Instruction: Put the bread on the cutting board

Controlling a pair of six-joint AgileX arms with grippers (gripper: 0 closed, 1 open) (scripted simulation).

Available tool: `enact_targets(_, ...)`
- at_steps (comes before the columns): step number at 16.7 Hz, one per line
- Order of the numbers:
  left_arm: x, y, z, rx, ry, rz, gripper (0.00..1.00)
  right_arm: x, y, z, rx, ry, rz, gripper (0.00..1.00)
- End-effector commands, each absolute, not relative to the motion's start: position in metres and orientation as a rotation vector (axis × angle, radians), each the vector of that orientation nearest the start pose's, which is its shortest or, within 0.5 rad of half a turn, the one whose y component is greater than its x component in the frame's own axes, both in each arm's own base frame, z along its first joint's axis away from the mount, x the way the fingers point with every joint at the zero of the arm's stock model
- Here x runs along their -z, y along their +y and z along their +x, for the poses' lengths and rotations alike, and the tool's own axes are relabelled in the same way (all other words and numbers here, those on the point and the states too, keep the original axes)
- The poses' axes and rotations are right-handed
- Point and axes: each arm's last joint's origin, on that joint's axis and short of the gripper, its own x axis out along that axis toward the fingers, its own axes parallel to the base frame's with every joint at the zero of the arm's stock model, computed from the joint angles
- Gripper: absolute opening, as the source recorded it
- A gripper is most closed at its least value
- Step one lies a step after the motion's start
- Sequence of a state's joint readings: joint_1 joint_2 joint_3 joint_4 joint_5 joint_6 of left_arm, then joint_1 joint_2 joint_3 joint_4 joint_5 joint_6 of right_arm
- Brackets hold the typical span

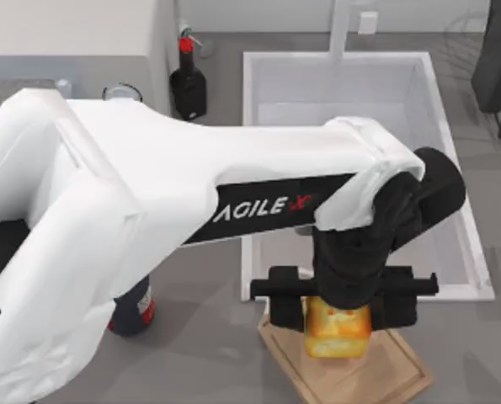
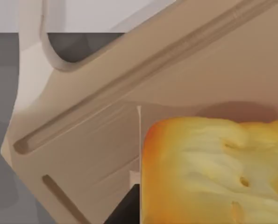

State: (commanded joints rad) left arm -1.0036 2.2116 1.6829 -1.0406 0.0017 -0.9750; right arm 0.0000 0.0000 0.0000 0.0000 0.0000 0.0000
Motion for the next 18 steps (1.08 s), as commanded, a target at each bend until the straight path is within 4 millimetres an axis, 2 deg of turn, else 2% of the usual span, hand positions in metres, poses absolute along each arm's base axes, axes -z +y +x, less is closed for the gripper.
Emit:
enact_targets(12,-0.1406,-0.3566,0.2324,0.015,1.569,0.015,0.98,-0.16,-0.0012,0.1057,0.0,0.0,0.0,1.0)
enact_targets(18,-0.1406,-0.3566,0.2324,0.015,1.569,0.015,1.0,-0.16,-0.0012,0.1057,0.0,0.0,0.0,1.0)
